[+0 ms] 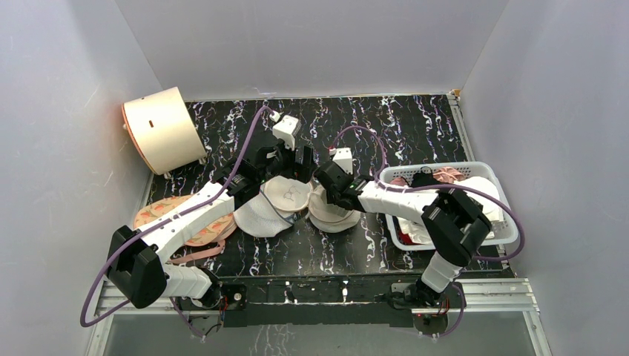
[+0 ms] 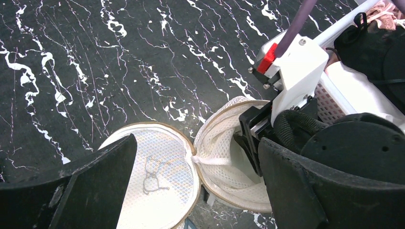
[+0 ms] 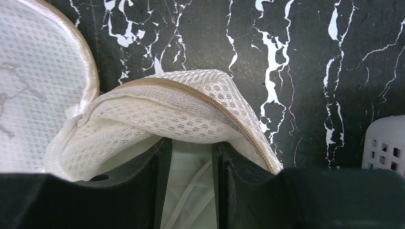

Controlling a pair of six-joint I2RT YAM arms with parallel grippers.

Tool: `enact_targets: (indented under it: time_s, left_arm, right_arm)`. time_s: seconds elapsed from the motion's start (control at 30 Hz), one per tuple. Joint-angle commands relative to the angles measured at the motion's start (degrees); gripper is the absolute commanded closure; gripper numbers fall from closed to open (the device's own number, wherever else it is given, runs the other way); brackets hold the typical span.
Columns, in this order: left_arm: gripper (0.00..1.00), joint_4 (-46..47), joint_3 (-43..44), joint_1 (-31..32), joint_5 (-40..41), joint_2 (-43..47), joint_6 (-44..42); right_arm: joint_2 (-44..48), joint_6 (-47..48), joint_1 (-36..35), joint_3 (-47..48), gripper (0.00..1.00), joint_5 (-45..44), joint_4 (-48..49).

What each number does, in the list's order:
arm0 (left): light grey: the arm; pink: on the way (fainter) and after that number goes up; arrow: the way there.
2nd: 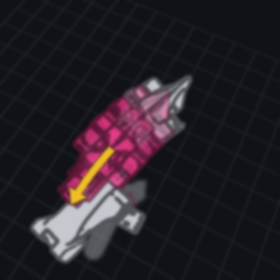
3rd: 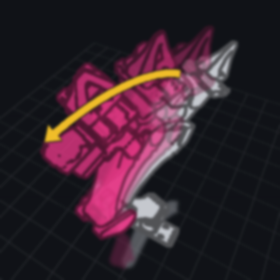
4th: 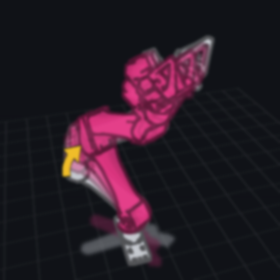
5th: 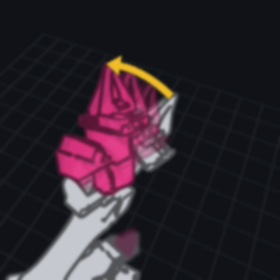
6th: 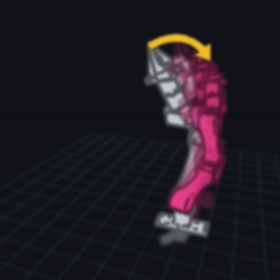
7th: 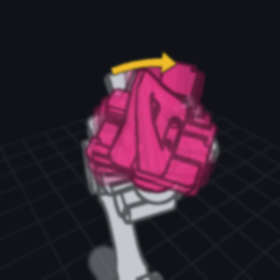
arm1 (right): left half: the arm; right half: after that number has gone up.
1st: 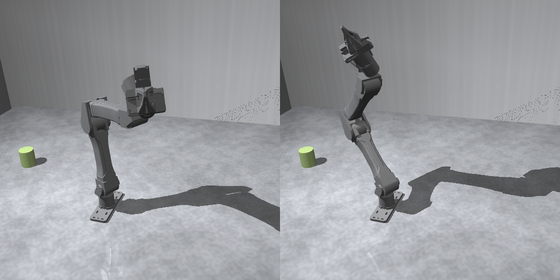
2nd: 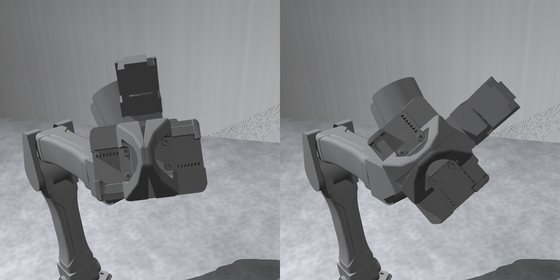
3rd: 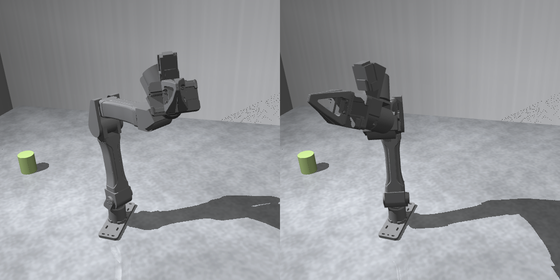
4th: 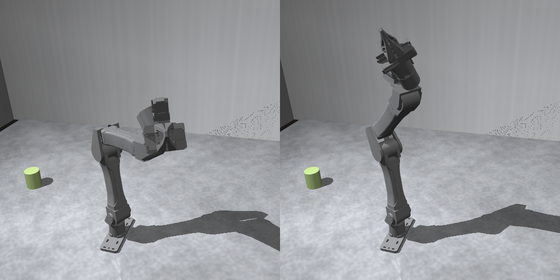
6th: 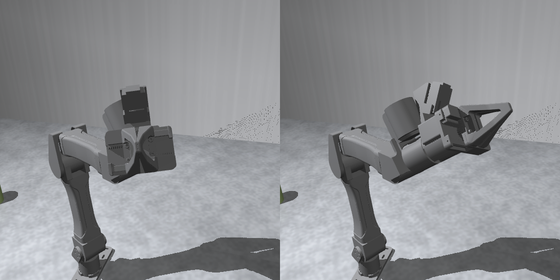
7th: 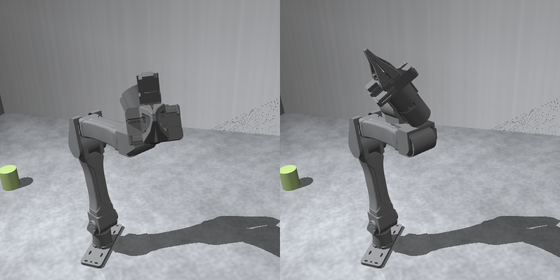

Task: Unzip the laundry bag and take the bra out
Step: Pick up the bra from the laundry bag.

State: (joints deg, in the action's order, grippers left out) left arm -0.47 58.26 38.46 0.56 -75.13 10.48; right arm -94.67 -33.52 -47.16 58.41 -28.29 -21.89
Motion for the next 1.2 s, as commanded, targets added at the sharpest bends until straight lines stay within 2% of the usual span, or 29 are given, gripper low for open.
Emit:
enact_targets:
  time_s: [0.0,0.33,0.47,0.63,0.9,1.17]
  left_arm:
    - [0.02,0.33,0.73,0.04,-1.02,0.56,-0.37]
    - [0.02,-0.02,0.74,0.03,-0.47,0.7,-0.64]
    - [0.02,0.01,0.76,0.04,-0.38,0.79,-0.64]
    - [0.02,-0.22,0.99,0.04,-0.53,0.69,-0.59]
    - [0.02,-0.17,0.91,0.02,-0.53,0.68,-0.62]
    - [0.02,-0.09,0.82,0.04,-0.64,0.82,-0.64]
  right_arm:
    - [-1.99,0.12,-0.73,2.47,0.65,-4.04,1.21]
    - [-6.64,-0.87,-2.06,2.58,0.67,-3.54,2.77]
    - [-5.53,-1.19,-2.1,1.46,0.83,-3.77,3.17]
    - [2.68,0.66,-2.23,-1.34,1.0,-1.8,6.76]
    - [15.77,1.08,-2.24,-7.75,1.0,-0.23,15.66]
    - [20.48,0.94,-2.24,-7.14,1.0,4.25,15.83]
